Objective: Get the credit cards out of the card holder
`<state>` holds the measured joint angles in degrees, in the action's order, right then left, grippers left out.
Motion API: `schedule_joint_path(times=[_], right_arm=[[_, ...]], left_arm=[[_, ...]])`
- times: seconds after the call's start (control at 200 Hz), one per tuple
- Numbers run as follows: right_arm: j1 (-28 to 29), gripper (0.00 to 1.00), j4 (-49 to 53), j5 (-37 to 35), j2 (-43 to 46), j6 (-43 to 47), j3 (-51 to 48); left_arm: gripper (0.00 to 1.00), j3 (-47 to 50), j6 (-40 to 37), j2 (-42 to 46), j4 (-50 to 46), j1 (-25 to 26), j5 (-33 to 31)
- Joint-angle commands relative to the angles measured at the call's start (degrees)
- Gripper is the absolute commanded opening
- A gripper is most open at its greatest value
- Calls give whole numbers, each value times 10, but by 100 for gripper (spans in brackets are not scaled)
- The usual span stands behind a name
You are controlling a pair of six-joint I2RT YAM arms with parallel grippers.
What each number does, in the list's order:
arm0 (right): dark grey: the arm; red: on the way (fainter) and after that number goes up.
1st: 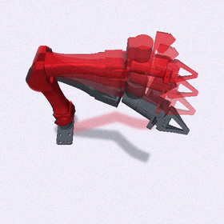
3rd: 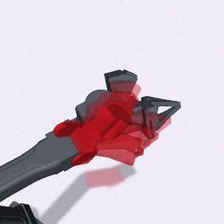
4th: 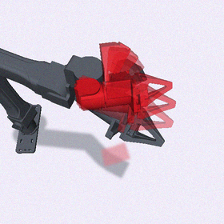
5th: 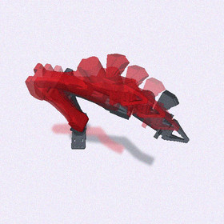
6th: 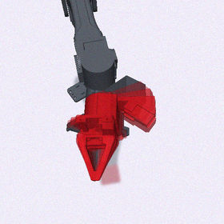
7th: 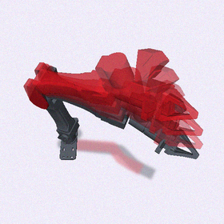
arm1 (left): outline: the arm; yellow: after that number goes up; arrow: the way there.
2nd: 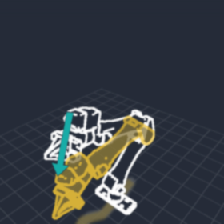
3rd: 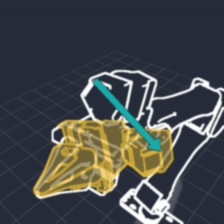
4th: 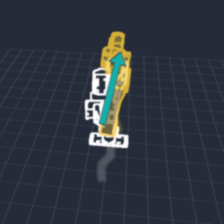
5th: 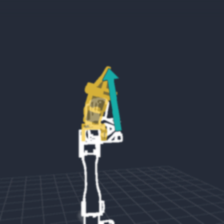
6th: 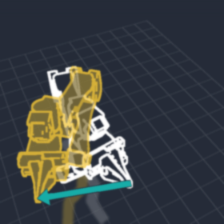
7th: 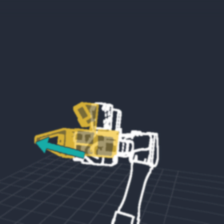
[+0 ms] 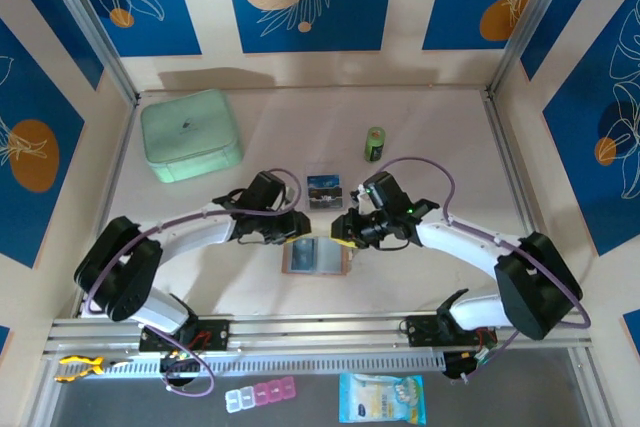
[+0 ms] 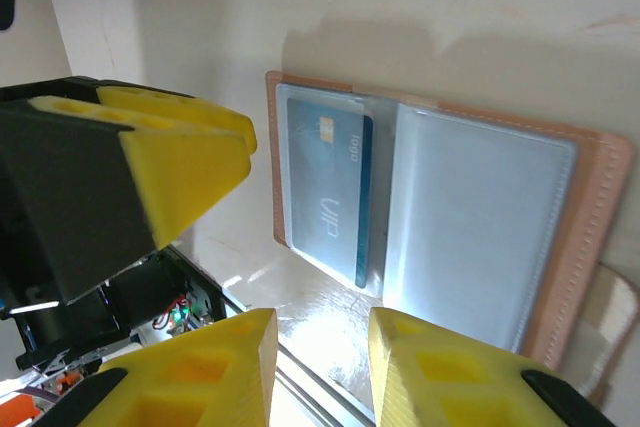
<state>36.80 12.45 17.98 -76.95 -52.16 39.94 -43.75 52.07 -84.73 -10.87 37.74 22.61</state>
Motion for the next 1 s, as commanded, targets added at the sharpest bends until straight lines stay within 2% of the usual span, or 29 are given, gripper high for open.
schedule_joint_path(times=[0.0, 0.195, 0.465, 0.995], right_arm=[[16, 31, -15, 3, -28, -9, 24], [45, 31, -29, -1, -77, -13, 50], [69, 30, -45, -1, -129, -20, 68], [84, 30, -71, 3, -179, -28, 70]], left_arm=[[32, 31, -16, 21, -19, -19, 4], [24, 66, -17, 33, -1, -35, 20], [19, 82, -18, 24, 10, -35, 29], [18, 101, -9, 11, 27, -35, 44]])
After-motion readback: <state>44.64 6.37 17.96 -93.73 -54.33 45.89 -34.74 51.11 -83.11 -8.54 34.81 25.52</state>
